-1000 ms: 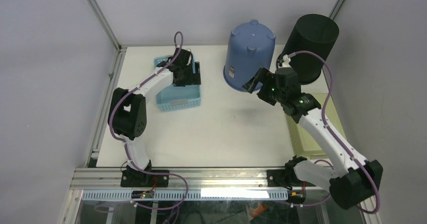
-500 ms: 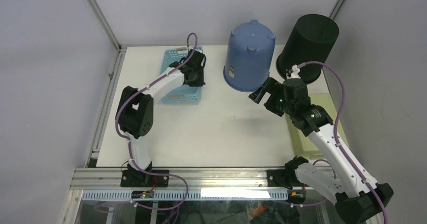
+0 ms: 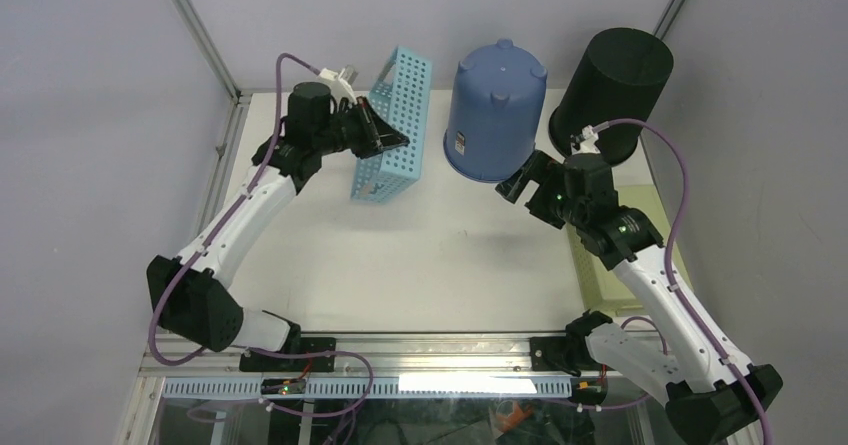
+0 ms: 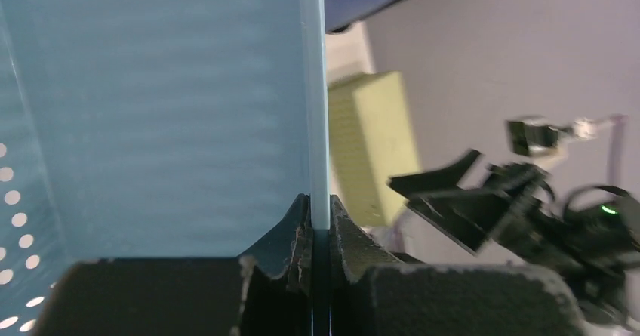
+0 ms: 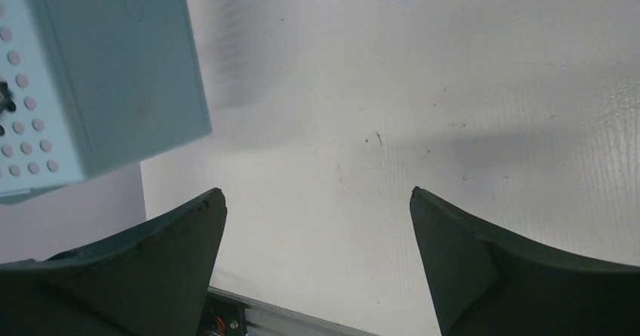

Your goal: Turn the large container upside down

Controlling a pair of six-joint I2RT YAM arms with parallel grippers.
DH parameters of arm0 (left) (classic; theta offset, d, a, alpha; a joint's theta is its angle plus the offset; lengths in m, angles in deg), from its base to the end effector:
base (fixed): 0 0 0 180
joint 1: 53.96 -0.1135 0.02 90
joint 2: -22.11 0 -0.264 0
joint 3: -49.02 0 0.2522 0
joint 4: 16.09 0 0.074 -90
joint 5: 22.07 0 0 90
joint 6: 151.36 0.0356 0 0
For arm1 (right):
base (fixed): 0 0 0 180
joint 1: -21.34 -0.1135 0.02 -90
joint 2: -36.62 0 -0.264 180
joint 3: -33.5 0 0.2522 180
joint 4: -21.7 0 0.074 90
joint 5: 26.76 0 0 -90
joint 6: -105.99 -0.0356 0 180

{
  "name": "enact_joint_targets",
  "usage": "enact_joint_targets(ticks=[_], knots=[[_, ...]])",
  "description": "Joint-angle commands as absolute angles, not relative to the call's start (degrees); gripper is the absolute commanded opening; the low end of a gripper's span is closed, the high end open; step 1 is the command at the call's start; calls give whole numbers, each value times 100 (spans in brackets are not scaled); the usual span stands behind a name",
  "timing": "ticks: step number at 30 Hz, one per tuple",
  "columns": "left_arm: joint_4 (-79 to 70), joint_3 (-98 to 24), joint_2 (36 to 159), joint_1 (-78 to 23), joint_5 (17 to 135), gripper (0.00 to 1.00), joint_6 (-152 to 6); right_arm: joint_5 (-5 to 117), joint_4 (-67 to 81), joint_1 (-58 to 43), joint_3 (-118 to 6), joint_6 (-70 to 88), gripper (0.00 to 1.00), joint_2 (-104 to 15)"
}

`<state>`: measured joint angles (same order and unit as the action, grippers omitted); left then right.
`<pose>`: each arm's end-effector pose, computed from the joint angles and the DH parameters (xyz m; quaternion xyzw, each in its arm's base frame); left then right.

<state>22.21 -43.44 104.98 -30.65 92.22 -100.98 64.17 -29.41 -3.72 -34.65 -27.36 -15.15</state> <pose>0.2966 -0.1437 0.3663 -0.0132 0.8478 -0.4145 0.3306 0.1712 0.0794 0.3296 0.1445 0.8740 0.2548 0.3876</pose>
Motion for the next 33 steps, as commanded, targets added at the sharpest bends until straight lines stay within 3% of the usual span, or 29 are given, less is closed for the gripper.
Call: enact_joint_targets(ticks=[1,11,19,27,32,33], knots=[[1,-3174,9821,-3298,11049,0,-12040,6687,-2918,-391,-3805,-2619,96,-1298],[-2455,-1150,9337,-3410,11603,0,-13746,6557,-2830,-392,-3707,-2645,96,-1310],[-2368,-839,9352,-3445,11522,0,-13578,6505,-2855,-397,-3657,-2678,96,-1237],[-4417,224,9609,-3445,11421,0,-14738,5807,-2074,-427,-2994,-3178,96,-1224],[-3598,257,9465,-3445,11305,0,-14057,5588,-1695,-543,-2747,-3384,96,-1348],[-3236,181,9416,-3445,11265,12,-13788,5574,-1650,-584,-2746,-3384,96,-1388]])
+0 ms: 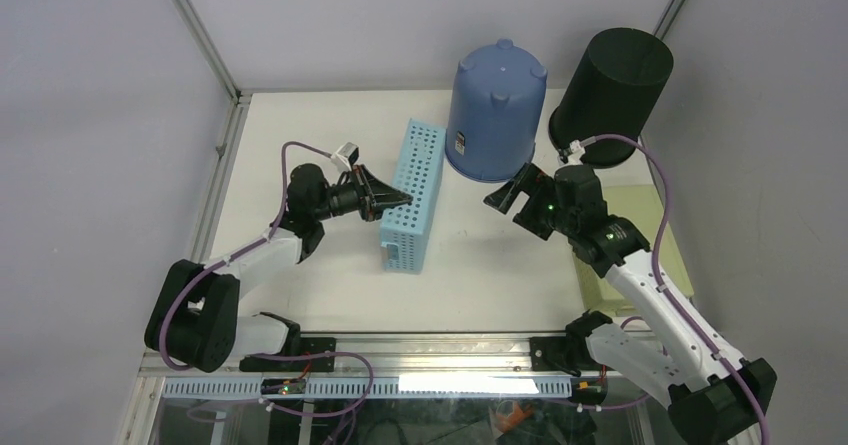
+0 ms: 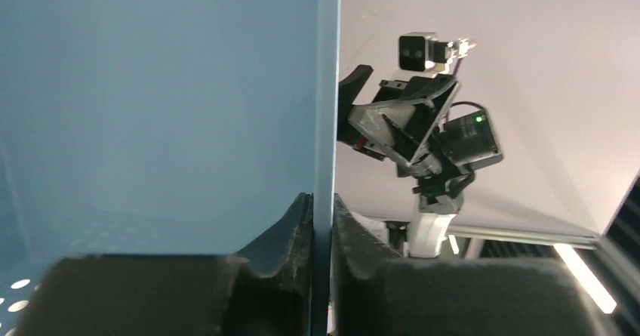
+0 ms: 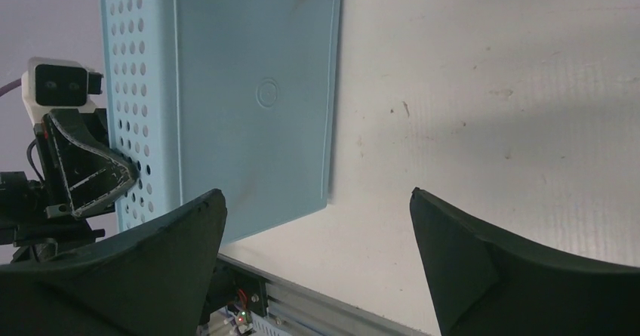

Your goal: Turn the large container upside down

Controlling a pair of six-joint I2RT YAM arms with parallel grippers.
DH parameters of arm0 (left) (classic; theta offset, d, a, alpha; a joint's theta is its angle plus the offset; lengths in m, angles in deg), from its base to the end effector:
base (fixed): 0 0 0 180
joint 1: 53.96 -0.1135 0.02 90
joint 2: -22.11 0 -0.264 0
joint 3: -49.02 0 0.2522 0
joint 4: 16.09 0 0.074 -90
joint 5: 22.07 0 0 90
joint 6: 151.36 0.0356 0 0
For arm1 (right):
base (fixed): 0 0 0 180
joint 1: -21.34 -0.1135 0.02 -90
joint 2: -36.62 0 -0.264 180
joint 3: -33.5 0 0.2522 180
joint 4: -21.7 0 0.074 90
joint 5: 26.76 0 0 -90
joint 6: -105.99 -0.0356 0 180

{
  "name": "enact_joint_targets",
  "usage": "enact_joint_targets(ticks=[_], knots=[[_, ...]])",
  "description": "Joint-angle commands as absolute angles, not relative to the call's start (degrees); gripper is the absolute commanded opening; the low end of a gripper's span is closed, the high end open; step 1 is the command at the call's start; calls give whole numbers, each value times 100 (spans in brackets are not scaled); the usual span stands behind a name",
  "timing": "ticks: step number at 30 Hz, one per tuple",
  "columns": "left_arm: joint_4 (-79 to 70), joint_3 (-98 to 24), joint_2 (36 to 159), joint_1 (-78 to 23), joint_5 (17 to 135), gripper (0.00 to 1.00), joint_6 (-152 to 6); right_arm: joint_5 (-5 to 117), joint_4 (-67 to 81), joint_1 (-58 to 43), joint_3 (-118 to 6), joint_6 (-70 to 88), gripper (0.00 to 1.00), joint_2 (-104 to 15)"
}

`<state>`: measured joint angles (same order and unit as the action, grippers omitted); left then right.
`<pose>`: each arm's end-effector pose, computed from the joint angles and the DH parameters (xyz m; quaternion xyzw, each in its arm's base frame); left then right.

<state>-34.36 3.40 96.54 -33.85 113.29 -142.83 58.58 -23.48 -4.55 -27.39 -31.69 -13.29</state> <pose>0.2424 -0.1157 0.2282 -0.1501 0.7360 -0.6444 0.1430 0.1680 0.0847 0.3020 0.1482 0.8707 0.3087 0.3529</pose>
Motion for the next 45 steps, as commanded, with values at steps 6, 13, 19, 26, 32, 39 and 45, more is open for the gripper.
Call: enact_joint_targets(ticks=[6,13,19,26,32,39,45], knots=[[-820,-653,9151,-3445,10917,63,-12178,5454,-1103,-861,-2710,-3747,96,-1602],[541,-1469,9139,-3444,10570,57,-10959,5473,-220,-1286,-2596,-4186,96,-1979],[1068,-1634,9171,-3444,10333,38,-10565,5360,513,-1593,-2604,-4484,96,-2567],[1523,-1776,9053,-3445,10053,4,-10297,5387,833,-1842,-2744,-4606,96,-3032],[1186,-1750,9028,-3573,10715,0,-10737,5307,1113,-1874,-2815,-4749,96,-3201],[-1447,-667,9106,-4121,12129,0,-12671,5115,1644,-1876,-2892,-4929,96,-3328],[-3312,167,9333,-4328,12464,0,-13895,4899,1896,-1926,-3173,-4933,96,-3759]])
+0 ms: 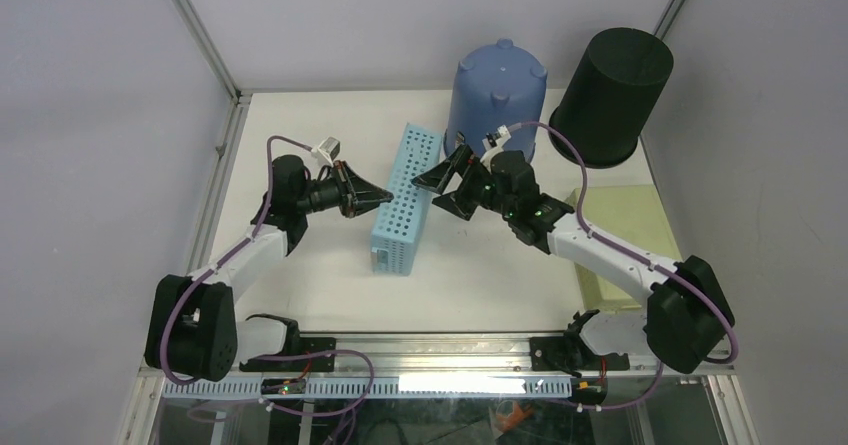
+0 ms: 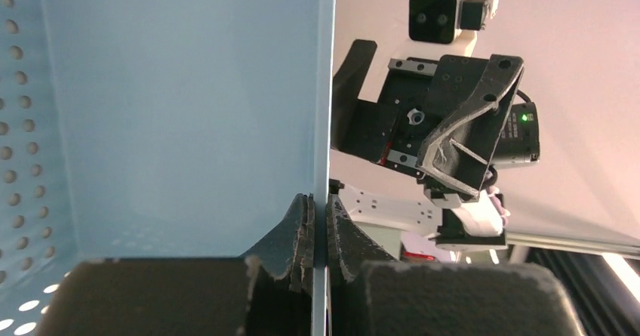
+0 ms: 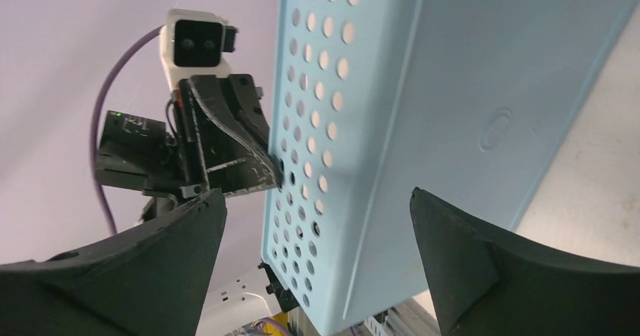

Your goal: Turn the large container upside down

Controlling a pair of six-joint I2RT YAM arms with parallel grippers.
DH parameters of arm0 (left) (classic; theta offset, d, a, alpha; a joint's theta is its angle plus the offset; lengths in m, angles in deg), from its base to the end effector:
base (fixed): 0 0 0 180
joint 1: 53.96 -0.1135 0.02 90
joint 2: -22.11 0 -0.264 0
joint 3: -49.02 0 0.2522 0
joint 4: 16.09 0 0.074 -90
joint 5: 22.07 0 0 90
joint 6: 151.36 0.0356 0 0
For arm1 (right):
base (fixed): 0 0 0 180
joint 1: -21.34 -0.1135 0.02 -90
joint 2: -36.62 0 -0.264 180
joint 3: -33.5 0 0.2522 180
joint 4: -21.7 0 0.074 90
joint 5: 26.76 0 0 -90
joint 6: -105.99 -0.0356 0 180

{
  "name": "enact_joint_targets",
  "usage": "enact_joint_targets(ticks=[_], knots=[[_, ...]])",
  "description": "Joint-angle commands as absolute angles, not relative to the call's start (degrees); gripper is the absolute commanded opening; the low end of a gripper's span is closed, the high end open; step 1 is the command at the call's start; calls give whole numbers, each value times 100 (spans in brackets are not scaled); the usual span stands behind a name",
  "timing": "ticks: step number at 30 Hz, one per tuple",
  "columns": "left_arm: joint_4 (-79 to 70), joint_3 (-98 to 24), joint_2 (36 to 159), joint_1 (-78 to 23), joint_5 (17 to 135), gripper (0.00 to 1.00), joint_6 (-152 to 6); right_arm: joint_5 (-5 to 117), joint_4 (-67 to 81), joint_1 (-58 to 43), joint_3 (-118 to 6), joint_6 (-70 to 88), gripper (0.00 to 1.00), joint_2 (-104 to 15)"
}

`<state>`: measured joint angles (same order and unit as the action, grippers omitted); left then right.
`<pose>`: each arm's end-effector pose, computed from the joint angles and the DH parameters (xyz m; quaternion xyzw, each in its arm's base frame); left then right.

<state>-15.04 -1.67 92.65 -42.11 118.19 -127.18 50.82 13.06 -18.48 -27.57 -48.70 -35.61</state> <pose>0.2485 -0.0801 0.2423 -0.1237 0.7738 -0.5944 0.1806 0.2172 0.1911 0.2792 0.1144 0.8077 0.5062 0.2799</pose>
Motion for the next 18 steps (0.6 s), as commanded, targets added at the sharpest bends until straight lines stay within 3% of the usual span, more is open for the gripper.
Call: enact_joint_targets(ticks=[1,9,18], knots=[[-3321,220,9358,-4369,12495,0,-13896,4877,1961,-1933,-3189,-4937,96,-3803],[-2851,377,9205,-5231,12997,0,-13509,4519,2446,-2108,-3474,-5021,96,-4394],[158,-358,9187,-5912,12414,0,-10939,4263,2747,-2548,-4283,-4966,96,-5303]])
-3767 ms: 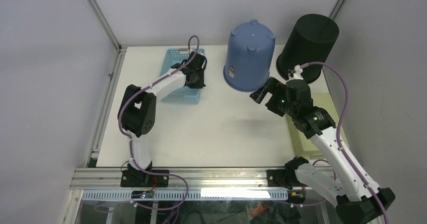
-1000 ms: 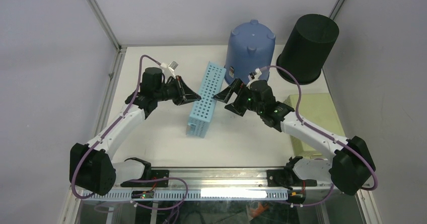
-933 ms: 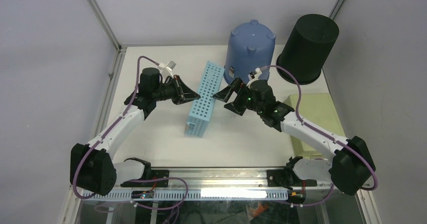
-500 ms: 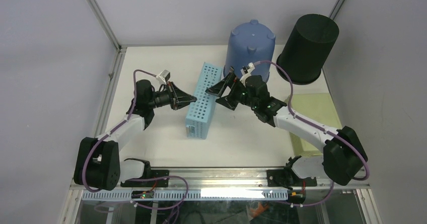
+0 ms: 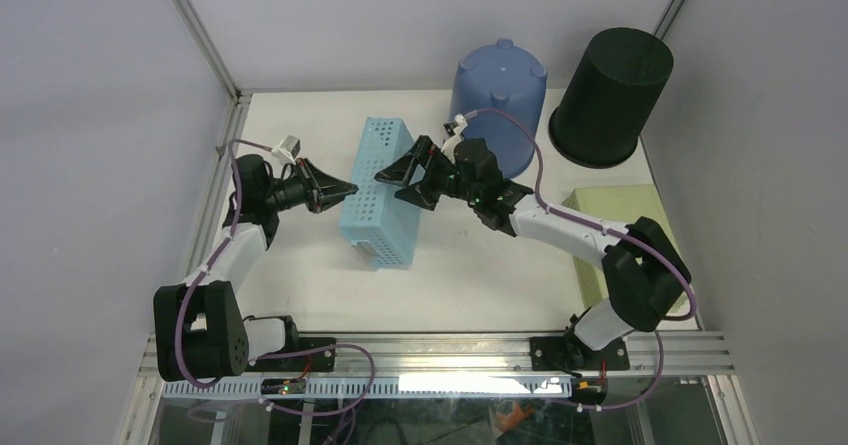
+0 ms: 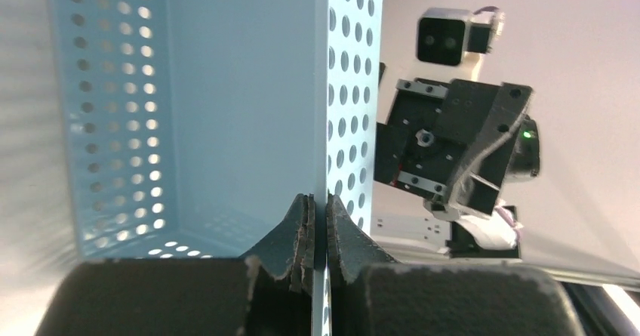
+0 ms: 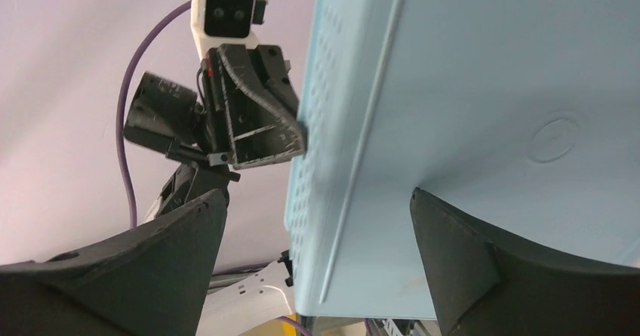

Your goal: Turn the large container upside down

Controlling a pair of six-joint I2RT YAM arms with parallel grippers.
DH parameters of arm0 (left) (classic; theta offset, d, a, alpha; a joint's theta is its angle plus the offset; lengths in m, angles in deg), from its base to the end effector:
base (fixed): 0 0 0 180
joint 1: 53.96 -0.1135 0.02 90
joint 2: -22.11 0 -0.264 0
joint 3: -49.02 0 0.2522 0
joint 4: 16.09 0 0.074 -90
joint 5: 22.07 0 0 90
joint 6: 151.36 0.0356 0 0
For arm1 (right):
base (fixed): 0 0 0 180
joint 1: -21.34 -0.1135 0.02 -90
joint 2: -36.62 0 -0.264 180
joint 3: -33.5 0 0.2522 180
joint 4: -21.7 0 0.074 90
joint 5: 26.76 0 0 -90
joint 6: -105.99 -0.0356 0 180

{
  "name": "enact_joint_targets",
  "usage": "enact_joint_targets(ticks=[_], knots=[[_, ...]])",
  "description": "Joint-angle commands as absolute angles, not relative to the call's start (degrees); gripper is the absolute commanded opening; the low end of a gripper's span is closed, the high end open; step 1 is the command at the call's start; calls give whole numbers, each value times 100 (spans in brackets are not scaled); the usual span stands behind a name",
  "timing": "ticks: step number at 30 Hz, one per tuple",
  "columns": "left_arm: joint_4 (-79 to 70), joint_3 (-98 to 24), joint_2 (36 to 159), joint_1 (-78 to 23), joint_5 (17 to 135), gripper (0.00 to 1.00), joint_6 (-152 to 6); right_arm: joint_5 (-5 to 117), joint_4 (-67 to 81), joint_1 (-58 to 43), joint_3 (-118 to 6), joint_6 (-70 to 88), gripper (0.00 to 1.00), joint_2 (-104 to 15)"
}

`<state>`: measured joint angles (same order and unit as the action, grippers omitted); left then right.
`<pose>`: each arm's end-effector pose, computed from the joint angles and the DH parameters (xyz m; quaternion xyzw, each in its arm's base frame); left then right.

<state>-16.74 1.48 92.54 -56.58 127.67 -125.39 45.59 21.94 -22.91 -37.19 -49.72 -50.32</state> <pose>0.2502 -0.0193 0.2294 -0.1635 0.7541 -0.6023 0.2045 0.2444 0.2532 0.2768 0.0562 0.7926 0.5573 0.2409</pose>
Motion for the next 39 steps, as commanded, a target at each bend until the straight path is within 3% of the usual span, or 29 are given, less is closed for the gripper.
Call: enact_joint_targets(ticks=[1,8,13,16,20,30,35,39], knots=[[560,-494,9228,-5972,12197,0,-10589,4245,2763,-2584,-4363,-4971,96,-5398],[1908,-1002,9417,-6092,10703,0,-9482,4208,2472,-2674,-4568,-4857,96,-5516],[1971,-1162,9433,-6101,9726,4,-9441,4928,1062,-2666,-4675,-4055,96,-5012],[2095,-1394,9550,-6100,9067,12,-9308,5359,400,-2664,-4527,-3766,96,-4584],[2316,-1800,9827,-6100,8701,46,-9074,5810,-126,-2665,-4135,-3654,97,-3970],[2471,-2365,9371,-6022,8308,55,-8924,6833,-1520,-2513,-3867,-3446,97,-2946],[3153,-3017,8923,-4140,6385,67,-8364,7623,-2409,-2464,-4134,-3019,98,-2603],[3506,-2975,8809,-2894,5853,68,-8550,8166,-2944,-2393,-4275,-2903,98,-2373]])
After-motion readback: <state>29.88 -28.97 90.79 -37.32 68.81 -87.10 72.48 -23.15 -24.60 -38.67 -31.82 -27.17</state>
